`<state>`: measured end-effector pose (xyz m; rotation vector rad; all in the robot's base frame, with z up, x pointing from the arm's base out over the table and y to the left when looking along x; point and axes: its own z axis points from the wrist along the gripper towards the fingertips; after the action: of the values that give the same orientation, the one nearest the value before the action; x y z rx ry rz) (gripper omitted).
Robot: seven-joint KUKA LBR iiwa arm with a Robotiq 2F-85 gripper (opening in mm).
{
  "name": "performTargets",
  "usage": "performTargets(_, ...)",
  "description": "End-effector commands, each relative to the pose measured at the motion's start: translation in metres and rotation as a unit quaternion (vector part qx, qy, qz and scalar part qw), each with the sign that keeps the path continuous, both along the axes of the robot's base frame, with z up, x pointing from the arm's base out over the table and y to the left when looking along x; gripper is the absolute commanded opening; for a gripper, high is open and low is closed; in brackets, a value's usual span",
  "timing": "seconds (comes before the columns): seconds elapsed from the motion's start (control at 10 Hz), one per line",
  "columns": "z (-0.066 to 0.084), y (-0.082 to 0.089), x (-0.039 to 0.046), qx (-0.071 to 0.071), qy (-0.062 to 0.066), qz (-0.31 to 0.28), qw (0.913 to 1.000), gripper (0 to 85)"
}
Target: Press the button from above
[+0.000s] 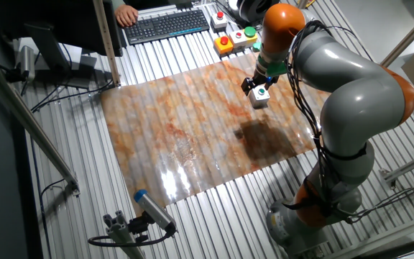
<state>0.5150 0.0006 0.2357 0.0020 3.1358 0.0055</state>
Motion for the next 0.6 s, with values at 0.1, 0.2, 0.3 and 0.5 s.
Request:
performTargets(0.1,0.0011,0.0012,0.0002,0.033,-0.054,-0.114,0.9915,17.0)
performTargets(0.2,0.0014,0.0014,0.0000,0.030,-0.053,-0.112,0.9919,17.0)
performTargets(0.3,0.0018,0.0017,-0.0004,0.027,-0.052,-0.111,0.9921,17.0)
performTargets(0.5,0.0020,0.0020,-0.0006,0.029,-0.050,-0.111,0.9921,17.0)
